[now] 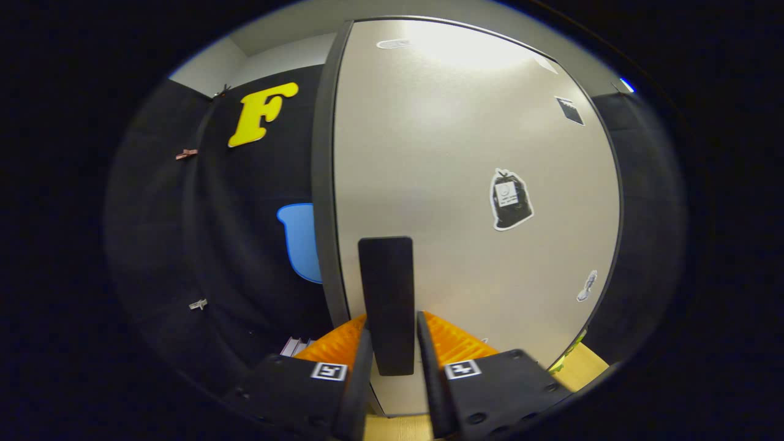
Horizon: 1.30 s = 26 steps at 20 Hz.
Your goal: Open the shoe cabinet door, grab the shoes and put them into the shoe cabinet, then close the shoe cabinet door.
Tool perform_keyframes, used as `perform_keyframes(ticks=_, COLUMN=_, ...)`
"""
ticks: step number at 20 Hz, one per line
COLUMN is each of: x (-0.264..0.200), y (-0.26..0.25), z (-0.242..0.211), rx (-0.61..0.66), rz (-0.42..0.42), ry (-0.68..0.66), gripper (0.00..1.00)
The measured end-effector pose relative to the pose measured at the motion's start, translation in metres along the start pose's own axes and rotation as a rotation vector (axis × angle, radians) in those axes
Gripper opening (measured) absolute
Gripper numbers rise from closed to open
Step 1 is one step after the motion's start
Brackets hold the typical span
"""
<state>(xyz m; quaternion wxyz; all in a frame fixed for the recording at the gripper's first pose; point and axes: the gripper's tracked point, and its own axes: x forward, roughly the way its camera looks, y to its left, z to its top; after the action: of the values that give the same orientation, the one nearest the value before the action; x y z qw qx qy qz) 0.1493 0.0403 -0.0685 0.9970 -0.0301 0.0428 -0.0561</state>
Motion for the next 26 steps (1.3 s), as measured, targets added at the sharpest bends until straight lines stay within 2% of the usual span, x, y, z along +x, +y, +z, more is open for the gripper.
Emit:
perform_keyframes(ticks=1, x=0.004, y=0.0, z=-0.001, rx=-0.01, rz=-0.011, ry=0.004, gripper=0.35)
perform_keyframes(ticks=3, x=0.003, y=0.001, z=-0.001, rx=-0.024, rz=-0.018, ry=-0.001, gripper=0.36)
perform_keyframes(ticks=4, x=0.002, y=0.0, z=-0.002, rx=-0.014, rz=-0.017, ry=0.001, gripper=0.27)
perform_keyframes(ticks=15, x=-0.034, y=0.0, z=0.004, rx=0.029, rz=0.028, ry=0.012, gripper=0.26)
perform_keyframes(ticks=26, x=-0.124, y=-0.042, z=0.006, rx=0.058, rz=0.124, ry=0.059, gripper=0.26)
